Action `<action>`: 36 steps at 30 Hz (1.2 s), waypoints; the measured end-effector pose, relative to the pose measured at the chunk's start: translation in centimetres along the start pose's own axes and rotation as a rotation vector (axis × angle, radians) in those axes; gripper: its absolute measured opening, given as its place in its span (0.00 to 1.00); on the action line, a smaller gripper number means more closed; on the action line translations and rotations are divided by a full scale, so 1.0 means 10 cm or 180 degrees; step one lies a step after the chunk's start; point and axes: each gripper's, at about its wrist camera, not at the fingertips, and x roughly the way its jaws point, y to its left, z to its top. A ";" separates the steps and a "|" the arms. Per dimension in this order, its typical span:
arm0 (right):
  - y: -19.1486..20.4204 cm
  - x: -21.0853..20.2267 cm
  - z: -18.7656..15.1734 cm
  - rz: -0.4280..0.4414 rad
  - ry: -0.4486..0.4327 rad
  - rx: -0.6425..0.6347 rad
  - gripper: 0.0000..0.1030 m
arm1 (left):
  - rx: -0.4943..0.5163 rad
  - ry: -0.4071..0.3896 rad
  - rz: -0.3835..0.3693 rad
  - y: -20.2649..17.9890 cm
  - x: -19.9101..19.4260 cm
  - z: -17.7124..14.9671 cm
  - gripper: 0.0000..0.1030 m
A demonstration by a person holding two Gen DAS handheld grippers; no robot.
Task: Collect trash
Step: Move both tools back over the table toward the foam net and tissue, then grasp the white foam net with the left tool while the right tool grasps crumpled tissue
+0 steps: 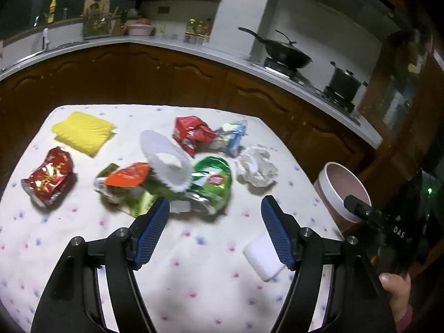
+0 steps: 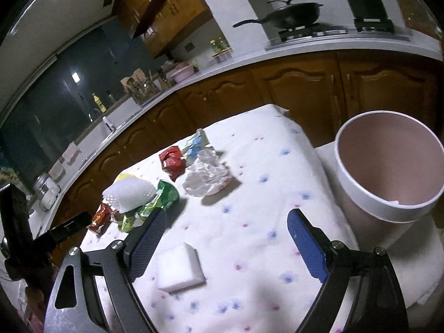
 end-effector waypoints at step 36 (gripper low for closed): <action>0.46 1.23 0.51 0.0000 0.0345 -0.0572 0.86 | -0.0295 0.0442 0.0190 0.69 0.91 0.63 0.71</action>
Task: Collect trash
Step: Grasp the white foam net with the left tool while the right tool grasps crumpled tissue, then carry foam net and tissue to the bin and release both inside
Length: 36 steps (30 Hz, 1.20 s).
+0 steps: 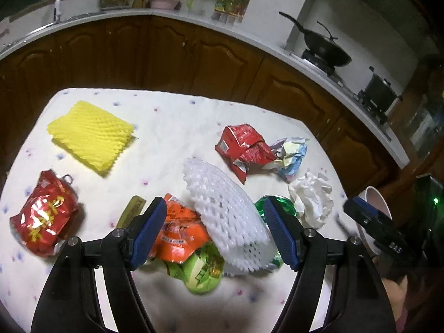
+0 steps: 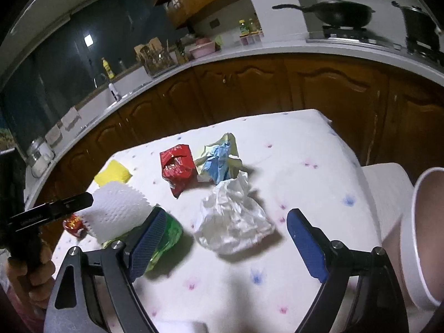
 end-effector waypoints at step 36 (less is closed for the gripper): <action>-0.47 -1.15 -0.27 -0.0321 -0.0451 0.0228 0.04 | 0.0489 -0.0242 -0.0769 -0.99 -0.51 -0.21 0.09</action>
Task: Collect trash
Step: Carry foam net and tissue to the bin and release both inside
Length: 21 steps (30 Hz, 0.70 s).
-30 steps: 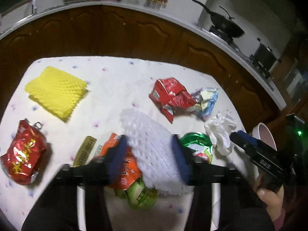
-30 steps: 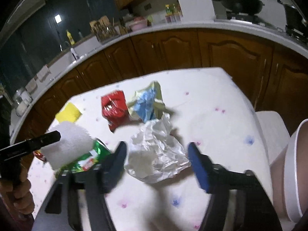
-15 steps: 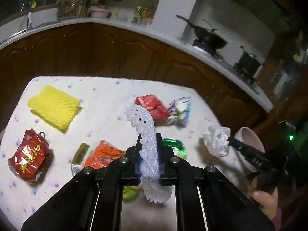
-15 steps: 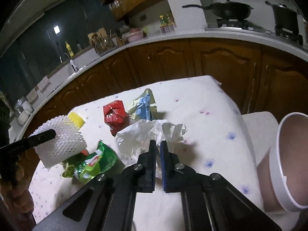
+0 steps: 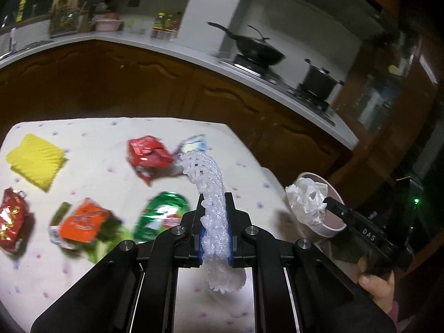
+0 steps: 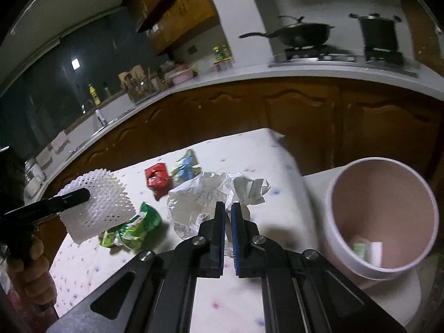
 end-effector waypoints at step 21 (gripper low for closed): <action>-0.91 -0.69 -0.17 -0.0556 -0.0239 0.0395 0.04 | 0.0315 0.0232 -0.0519 -1.06 0.47 -0.14 0.09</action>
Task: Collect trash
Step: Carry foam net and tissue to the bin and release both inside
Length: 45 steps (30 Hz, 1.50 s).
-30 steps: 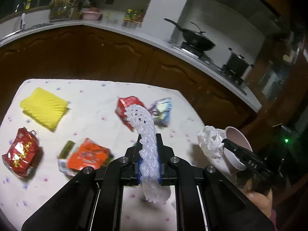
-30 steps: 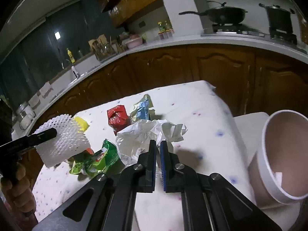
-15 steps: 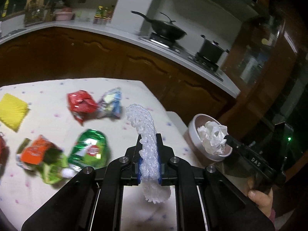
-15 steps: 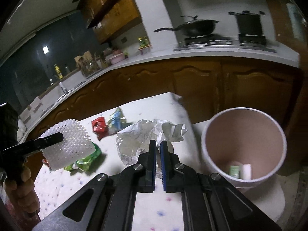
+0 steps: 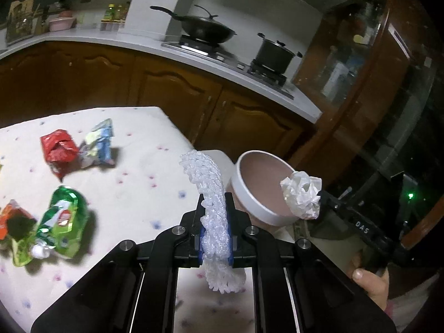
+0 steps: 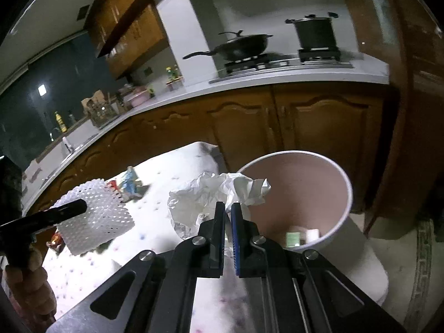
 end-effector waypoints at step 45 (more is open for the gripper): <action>-0.94 0.16 0.10 -0.0305 -0.0007 0.0392 0.15 | 0.0321 0.0657 -0.0277 -0.94 1.71 0.20 0.61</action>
